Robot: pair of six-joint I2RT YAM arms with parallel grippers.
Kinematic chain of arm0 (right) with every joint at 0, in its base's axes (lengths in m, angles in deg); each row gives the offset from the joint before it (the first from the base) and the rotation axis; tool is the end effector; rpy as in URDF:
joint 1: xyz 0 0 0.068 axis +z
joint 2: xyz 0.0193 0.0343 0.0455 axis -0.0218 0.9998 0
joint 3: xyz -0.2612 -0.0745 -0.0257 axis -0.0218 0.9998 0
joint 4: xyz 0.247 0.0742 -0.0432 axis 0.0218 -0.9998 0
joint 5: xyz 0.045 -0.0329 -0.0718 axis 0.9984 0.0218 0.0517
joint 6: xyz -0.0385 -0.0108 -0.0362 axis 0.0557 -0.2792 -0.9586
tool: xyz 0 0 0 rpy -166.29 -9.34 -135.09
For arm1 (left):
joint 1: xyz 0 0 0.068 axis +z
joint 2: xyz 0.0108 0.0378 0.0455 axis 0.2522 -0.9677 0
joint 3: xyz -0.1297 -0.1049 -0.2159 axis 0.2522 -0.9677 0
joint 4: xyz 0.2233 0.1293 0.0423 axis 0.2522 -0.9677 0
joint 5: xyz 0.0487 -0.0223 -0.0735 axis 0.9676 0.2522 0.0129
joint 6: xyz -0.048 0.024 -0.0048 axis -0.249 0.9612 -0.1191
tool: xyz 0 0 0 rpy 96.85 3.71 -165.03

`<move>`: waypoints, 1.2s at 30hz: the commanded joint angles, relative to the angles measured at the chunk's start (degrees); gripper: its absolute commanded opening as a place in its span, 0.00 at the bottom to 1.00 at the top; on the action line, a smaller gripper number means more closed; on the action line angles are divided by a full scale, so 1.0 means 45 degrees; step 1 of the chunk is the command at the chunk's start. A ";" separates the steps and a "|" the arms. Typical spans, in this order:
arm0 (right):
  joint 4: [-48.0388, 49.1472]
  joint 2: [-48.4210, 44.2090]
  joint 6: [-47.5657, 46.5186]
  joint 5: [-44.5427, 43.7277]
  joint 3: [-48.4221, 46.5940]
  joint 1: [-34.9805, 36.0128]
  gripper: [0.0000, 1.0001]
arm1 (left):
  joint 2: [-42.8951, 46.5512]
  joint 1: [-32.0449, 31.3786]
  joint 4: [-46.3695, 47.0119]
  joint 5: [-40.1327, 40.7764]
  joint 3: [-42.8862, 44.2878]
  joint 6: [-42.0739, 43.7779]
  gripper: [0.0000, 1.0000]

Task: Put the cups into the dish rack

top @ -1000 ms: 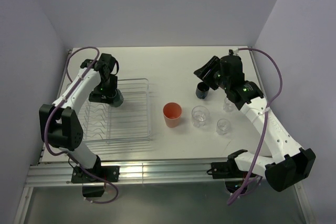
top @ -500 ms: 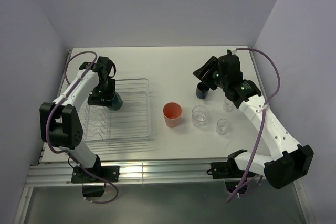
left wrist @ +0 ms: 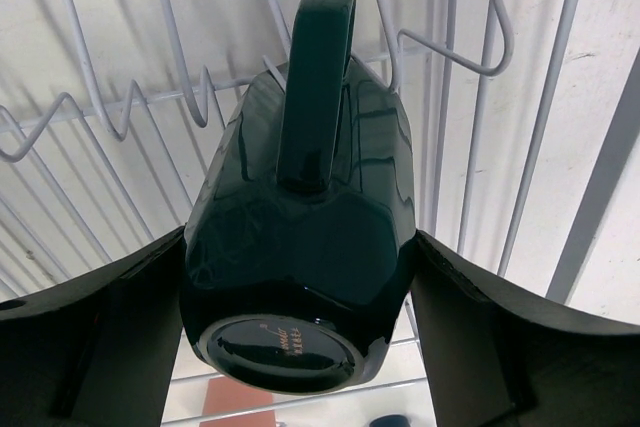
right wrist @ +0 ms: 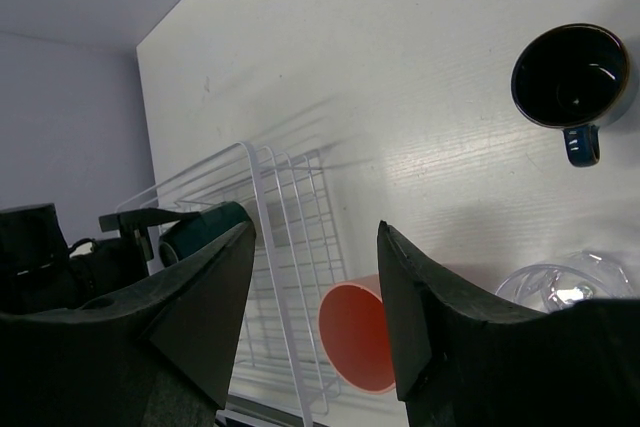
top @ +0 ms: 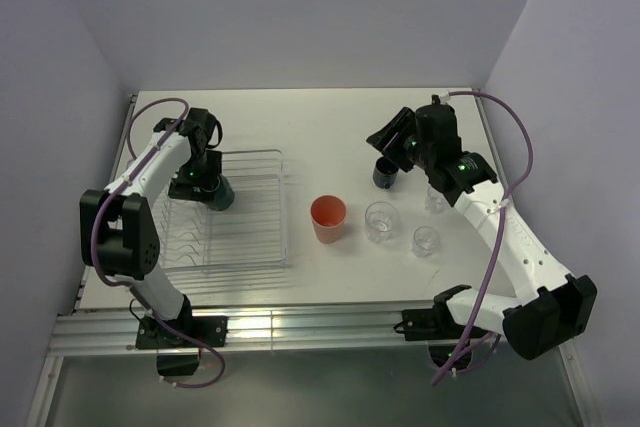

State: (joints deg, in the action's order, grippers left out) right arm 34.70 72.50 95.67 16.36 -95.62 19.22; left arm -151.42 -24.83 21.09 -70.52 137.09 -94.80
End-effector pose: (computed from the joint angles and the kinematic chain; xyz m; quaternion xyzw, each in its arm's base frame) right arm 0.2414 0.0902 0.3607 0.2228 0.8333 0.2940 0.4117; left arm 0.3122 -0.0484 0.2474 -0.6915 0.7110 0.0120 0.1270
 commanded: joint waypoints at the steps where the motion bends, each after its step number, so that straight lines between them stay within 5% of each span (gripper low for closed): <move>1: 0.0520 -0.0026 -0.0158 -0.0076 -0.0379 0.0002 0.60 | 0.0348 0.0044 0.0620 0.0061 0.0217 0.0287 0.71; 7: 0.0716 0.0013 -0.0177 0.0412 -0.0300 0.0022 0.60 | 0.0640 0.0044 0.1440 -0.0154 -0.0056 0.0698 0.99; 36: 0.0697 0.0110 -0.0861 0.0121 -0.0319 0.0528 0.61 | 0.3060 0.0044 0.2768 0.0276 -0.1579 0.1947 0.99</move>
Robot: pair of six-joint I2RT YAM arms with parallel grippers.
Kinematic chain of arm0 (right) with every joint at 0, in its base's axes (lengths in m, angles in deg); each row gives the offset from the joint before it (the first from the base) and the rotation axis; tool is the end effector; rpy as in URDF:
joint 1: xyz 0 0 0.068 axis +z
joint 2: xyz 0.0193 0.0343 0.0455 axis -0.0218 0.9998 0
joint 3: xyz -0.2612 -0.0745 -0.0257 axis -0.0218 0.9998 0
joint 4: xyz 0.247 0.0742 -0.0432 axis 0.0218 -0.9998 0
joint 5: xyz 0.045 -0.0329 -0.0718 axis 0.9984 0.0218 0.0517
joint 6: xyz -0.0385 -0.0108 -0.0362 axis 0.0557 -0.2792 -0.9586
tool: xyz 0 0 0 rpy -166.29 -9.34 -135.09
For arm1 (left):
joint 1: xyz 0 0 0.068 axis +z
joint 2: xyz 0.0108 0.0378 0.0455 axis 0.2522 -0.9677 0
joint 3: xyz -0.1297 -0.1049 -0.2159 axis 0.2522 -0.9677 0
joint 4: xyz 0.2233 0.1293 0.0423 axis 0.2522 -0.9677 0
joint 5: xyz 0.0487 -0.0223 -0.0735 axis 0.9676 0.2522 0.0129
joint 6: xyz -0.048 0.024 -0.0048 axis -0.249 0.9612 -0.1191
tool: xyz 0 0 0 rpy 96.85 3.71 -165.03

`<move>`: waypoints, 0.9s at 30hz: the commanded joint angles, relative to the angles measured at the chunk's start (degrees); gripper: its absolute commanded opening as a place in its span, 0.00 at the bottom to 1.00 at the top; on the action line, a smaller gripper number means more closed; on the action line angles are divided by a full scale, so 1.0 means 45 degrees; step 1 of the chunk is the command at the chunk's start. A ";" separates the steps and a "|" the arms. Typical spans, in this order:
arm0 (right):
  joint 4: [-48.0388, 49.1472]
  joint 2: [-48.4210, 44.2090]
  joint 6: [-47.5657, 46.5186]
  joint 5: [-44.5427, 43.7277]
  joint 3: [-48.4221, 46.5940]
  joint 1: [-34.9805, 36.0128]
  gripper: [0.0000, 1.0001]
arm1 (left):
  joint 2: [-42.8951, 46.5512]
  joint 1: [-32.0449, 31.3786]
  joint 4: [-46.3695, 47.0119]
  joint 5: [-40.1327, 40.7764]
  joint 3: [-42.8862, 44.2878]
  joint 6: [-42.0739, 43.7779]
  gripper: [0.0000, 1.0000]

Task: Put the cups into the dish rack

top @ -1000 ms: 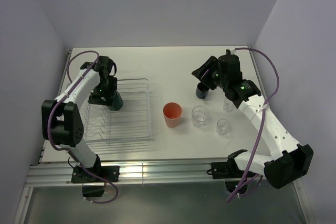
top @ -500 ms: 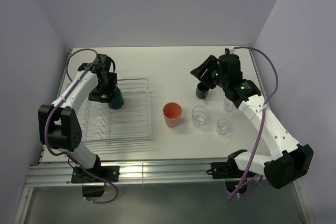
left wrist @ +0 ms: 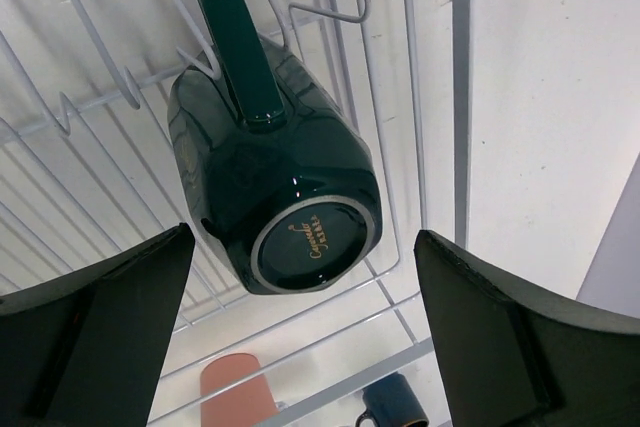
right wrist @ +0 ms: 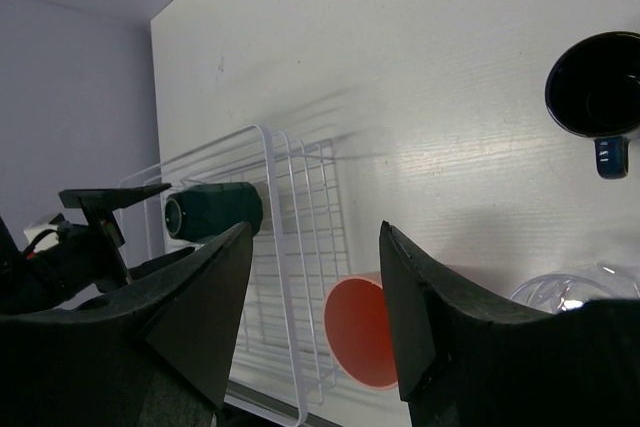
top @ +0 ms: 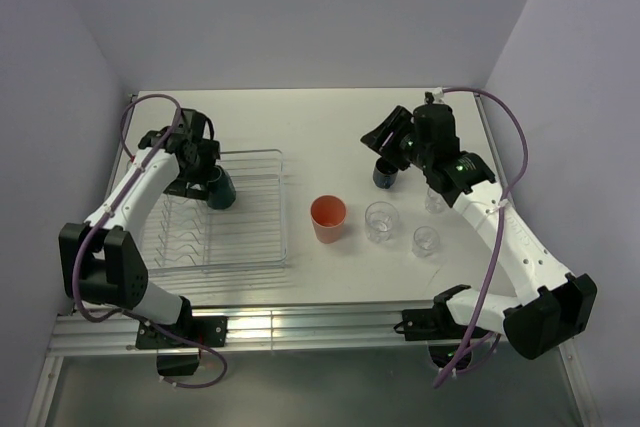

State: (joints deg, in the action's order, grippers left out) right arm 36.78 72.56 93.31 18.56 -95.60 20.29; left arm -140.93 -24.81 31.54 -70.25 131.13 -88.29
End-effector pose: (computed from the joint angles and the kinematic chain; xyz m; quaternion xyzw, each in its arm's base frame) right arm 0.2411 0.0967 0.3639 0.1860 0.8330 0.3113 0.4178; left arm 0.2925 -0.0446 0.2758 -0.6501 0.7264 -0.0801 0.2079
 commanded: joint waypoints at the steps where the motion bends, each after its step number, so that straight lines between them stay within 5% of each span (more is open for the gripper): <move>1: 0.0196 0.0096 -0.0394 -0.0468 -0.0363 0.0349 0.62 | 0.0828 0.0039 0.0447 0.0256 -0.0312 0.0559 0.99; 11: -0.0526 0.0311 -0.1175 -0.1988 -0.0968 0.1266 0.62 | 0.2232 0.0039 0.0798 0.0432 -0.0626 0.1808 0.99; 19: -0.1736 0.0720 -0.2718 -0.4215 -0.1731 0.3764 0.61 | 0.3757 0.0020 0.1286 0.0434 0.0018 0.5672 0.99; 23: -0.1894 0.0994 -0.3012 -0.5175 -0.1245 0.5445 0.60 | 0.4615 0.0020 0.1228 -0.0347 0.0234 0.7509 0.80; 27: -0.1875 0.1889 -0.3207 -0.5429 -0.0969 0.6810 0.53 | 0.5904 0.0020 0.2396 -0.2195 -0.0757 0.9535 0.79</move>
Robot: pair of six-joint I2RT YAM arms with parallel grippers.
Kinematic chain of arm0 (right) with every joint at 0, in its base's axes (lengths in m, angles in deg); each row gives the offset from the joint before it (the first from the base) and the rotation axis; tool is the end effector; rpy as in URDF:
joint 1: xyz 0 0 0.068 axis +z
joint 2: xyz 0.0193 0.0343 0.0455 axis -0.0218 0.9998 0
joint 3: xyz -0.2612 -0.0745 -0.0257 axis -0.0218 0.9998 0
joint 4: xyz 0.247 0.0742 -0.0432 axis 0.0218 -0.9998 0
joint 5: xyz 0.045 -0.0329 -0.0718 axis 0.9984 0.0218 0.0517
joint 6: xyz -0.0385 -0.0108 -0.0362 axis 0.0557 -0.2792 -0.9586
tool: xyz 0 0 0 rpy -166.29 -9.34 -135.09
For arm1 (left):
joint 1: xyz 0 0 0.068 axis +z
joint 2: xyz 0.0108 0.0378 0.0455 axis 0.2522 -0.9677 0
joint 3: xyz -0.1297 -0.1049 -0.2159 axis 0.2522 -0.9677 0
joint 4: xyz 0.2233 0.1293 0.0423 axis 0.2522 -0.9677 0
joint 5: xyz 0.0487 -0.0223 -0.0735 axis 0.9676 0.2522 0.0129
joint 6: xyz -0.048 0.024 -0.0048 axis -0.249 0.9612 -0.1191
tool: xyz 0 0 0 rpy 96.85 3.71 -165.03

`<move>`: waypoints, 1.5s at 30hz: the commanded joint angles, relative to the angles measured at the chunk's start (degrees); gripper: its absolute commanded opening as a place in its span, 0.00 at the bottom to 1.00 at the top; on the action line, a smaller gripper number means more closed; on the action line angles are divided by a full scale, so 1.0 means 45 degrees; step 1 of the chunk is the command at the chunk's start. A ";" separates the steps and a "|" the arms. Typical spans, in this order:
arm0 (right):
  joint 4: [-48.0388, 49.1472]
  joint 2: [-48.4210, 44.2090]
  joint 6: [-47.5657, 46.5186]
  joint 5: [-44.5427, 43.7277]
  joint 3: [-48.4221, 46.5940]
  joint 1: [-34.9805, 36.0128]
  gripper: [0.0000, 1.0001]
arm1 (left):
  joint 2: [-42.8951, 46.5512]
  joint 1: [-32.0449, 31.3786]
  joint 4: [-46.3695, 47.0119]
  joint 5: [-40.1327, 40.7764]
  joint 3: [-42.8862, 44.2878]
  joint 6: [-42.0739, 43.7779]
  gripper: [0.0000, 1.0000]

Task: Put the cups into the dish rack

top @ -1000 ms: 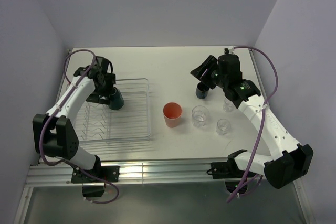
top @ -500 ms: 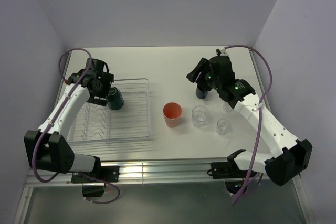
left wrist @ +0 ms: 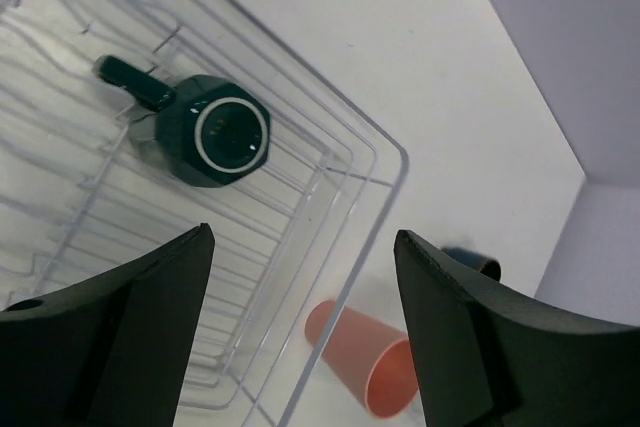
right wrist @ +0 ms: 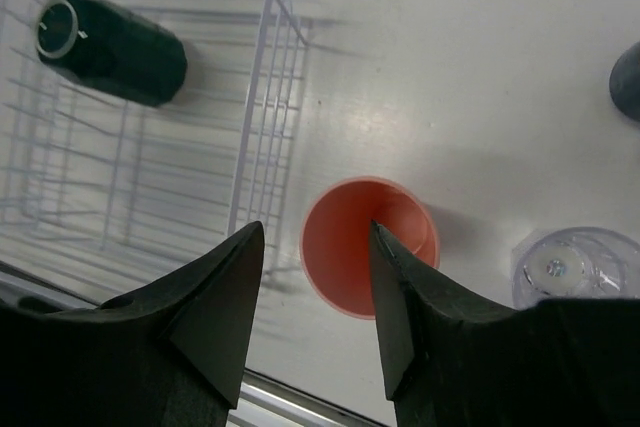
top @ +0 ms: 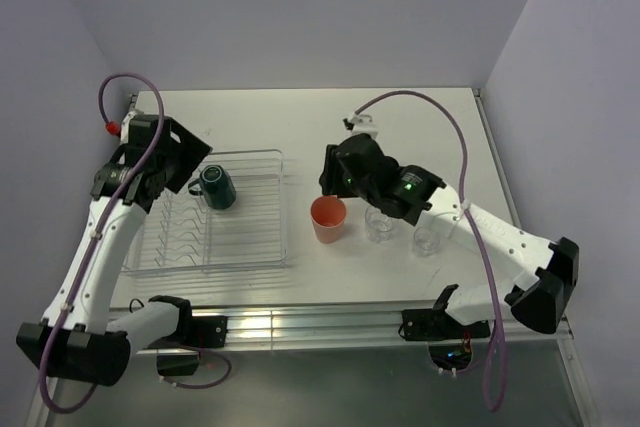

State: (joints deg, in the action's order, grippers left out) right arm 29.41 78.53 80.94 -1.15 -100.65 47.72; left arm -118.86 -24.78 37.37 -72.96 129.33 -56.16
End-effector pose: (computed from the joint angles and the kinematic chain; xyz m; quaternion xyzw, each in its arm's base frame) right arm 0.1898 0.2020 0.3568 -0.0324 0.8809 0.2053 0.4252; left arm 0.2206 -0.0332 0.3655 -0.4096 0.8110 -0.1663 0.3830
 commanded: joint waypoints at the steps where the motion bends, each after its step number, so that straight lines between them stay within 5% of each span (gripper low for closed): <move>1: -0.0238 0.0721 -0.0478 -0.1242 0.0172 0.0893 0.53 | 0.1349 0.0015 0.1877 -0.1988 -0.0577 0.2732 0.79; 7: -0.0121 0.1991 -0.0575 -0.1205 0.0133 0.1753 0.52 | 0.2622 0.0015 0.2919 -0.3727 -0.1360 0.3751 0.85; 25: -0.0354 0.4335 -0.0732 -0.0697 -0.0159 0.2125 0.44 | 0.2564 0.0015 0.3271 -0.3946 -0.2278 0.3829 0.84; 28: -0.0530 0.4590 -0.0771 -0.0755 -0.0277 0.2106 0.29 | 0.2525 0.0015 0.3291 -0.4004 -0.2395 0.3810 0.84; 31: -0.0977 0.4571 -0.0771 -0.1126 -0.0550 0.2087 0.02 | 0.2525 0.0015 0.3330 -0.4120 -0.2473 0.3849 0.83; 33: -0.1252 0.4337 -0.0810 -0.1476 -0.0959 0.2086 0.00 | 0.2583 0.0015 0.3486 -0.4315 -0.2532 0.3907 0.82; 40: -0.1977 0.2035 -0.1473 -0.0798 -0.2735 0.1112 0.00 | 0.2545 0.0034 0.5611 -0.7008 -0.3019 0.3791 0.93; 45: -0.0027 -0.0621 -0.1612 0.3863 -0.1920 -0.1303 0.00 | 0.1998 0.0093 0.9025 -1.1062 -0.3761 0.2484 0.96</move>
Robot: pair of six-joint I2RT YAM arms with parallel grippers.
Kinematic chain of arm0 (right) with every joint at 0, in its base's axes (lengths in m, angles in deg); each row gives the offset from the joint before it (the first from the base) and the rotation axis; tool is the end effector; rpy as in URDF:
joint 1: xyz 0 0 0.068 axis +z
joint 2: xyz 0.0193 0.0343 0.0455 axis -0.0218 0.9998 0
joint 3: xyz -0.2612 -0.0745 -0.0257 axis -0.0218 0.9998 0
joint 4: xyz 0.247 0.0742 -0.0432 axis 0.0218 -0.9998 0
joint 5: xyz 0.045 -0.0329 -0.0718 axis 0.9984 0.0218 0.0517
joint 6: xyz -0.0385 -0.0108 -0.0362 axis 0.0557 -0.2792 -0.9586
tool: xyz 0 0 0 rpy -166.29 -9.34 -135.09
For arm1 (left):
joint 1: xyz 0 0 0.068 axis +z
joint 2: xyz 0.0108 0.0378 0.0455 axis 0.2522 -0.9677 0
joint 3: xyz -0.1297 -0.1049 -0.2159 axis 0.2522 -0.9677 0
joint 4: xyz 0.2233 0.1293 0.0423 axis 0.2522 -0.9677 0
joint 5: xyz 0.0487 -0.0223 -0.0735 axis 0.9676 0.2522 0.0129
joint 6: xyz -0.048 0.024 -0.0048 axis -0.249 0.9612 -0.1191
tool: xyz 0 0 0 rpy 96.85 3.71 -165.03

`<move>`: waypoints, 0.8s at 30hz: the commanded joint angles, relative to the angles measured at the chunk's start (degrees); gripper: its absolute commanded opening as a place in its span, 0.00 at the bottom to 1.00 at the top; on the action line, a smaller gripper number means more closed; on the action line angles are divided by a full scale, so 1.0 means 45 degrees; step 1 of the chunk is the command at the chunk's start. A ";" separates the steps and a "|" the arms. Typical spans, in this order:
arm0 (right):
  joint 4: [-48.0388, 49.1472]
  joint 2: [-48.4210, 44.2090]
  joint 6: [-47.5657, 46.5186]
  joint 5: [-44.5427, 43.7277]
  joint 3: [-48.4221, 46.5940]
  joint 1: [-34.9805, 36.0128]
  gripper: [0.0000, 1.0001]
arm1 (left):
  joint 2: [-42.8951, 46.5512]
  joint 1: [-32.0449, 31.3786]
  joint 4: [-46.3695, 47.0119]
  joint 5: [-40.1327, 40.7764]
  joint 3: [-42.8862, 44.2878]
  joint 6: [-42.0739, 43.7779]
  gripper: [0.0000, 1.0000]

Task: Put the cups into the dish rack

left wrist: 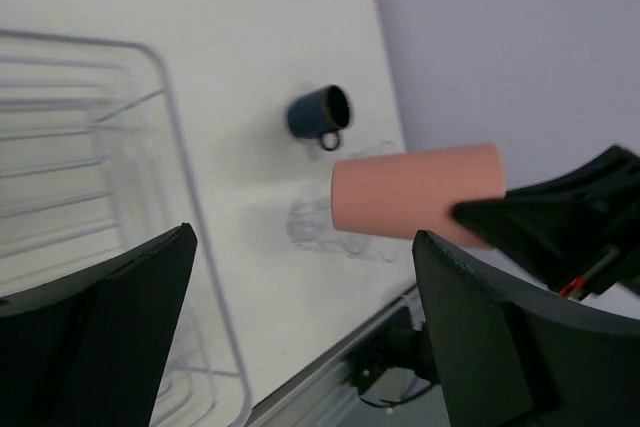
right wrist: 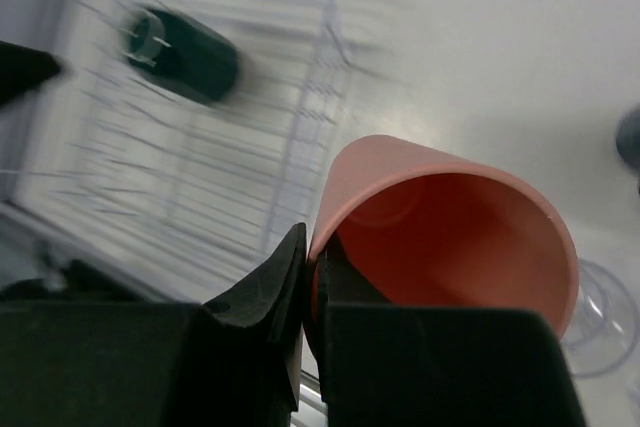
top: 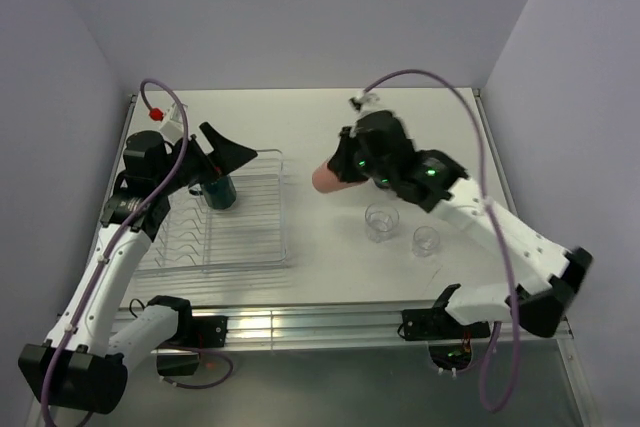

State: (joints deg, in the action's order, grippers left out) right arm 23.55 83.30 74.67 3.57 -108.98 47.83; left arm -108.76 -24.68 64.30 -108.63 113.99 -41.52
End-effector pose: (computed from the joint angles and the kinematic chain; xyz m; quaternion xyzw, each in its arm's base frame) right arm 0.1975 0.2159 0.3736 -0.1041 0.8878 0.1998 0.4014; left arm 0.2023 -0.0515 0.3559 -0.1150 0.7995 -0.4176 0.4162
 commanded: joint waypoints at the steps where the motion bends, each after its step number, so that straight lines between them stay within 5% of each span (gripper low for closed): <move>1: 0.2130 -0.1973 -0.0101 0.4816 0.0436 -0.1684 0.00 | -0.0440 0.0088 0.4519 -0.3631 -0.0546 -0.1082 0.98; 8: 0.5474 -0.3109 0.1985 0.9690 0.1710 -0.3581 0.00 | -0.1476 0.0069 0.9059 -0.5920 -0.1329 -0.3367 0.99; 11: 0.6511 -0.2915 0.2690 1.0304 0.1691 -0.3680 0.00 | -0.1652 0.0030 1.0794 -0.6311 -0.1563 -0.4206 0.99; 24: 1.0222 -0.1547 0.5095 1.2179 0.1945 -0.3875 0.00 | -0.2239 -0.1180 0.9553 -0.5648 -0.0861 -0.3077 0.99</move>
State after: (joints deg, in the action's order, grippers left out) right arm 60.21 75.41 93.68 54.19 -100.30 30.98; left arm -119.01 -29.05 106.68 -134.19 107.32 -57.98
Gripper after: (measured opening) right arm 0.080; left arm 0.992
